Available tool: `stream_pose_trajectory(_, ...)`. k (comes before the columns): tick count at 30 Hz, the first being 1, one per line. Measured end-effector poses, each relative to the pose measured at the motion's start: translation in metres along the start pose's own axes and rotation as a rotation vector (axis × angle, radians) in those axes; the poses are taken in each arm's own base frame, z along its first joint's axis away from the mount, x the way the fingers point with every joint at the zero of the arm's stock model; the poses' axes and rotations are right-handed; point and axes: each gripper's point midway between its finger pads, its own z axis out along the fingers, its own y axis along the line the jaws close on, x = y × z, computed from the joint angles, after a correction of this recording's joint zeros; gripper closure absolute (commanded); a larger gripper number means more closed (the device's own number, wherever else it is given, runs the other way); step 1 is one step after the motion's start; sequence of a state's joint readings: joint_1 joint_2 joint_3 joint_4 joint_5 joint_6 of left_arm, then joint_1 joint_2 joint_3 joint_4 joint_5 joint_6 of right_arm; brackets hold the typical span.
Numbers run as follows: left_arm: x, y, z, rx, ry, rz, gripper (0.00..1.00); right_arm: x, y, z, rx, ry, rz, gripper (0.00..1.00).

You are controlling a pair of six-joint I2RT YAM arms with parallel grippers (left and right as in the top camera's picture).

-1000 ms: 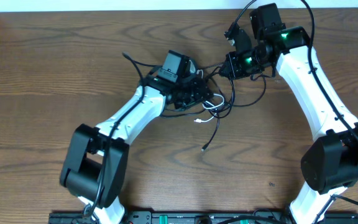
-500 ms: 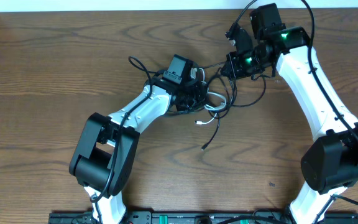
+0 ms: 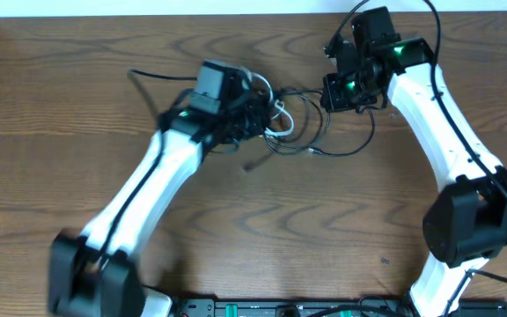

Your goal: Untangle cables

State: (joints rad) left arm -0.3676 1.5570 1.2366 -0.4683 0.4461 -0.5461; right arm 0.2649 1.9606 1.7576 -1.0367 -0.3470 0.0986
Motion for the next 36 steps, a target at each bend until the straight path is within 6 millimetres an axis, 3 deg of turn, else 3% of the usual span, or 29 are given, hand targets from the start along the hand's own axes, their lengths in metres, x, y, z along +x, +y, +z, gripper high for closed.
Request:
stream_pose_trajectory(3, -0.009, -0.021, -0.039, 0.035, -0.097, 0.063, 0.93, 0.005, -0.007, 0.021, 0.001, 0.048, 0.021, 0.99)
stream_pose_trajectory(6, -0.01, -0.031, -0.062, 0.052, -0.146, 0.089, 0.93, 0.011, -0.011, 0.04, -0.009, 0.093, 0.035, 0.99)
stream_pose_trajectory(12, -0.01, -0.036, -0.076, 0.056, -0.175, 0.1, 0.93, 0.025, -0.028, 0.077, 0.002, 0.179, 0.071, 0.99)
stream_pose_trajectory(16, -0.01, -0.043, -0.089, 0.101, -0.185, 0.121, 0.93, 0.039, -0.049, 0.104, 0.013, 0.249, 0.121, 0.99)
stream_pose_trajectory(22, -0.02, -0.057, -0.105, 0.245, -0.189, 0.136, 0.93, 0.037, -0.064, 0.108, 0.018, 0.242, 0.147, 0.99)
stream_pose_trajectory(26, -0.032, -0.084, -0.124, 0.419, -0.219, 0.22, 0.93, 0.036, -0.065, 0.108, 0.019, 0.237, 0.147, 0.99)
stream_pose_trajectory(31, -0.048, -0.105, -0.157, 0.595, -0.28, 0.319, 0.93, 0.034, -0.065, 0.109, 0.02, 0.229, 0.144, 0.99)
stream_pose_trajectory(36, -0.077, -0.12, -0.205, 0.724, -0.426, 0.391, 0.93, 0.033, -0.065, 0.109, 0.017, 0.223, 0.142, 0.99)
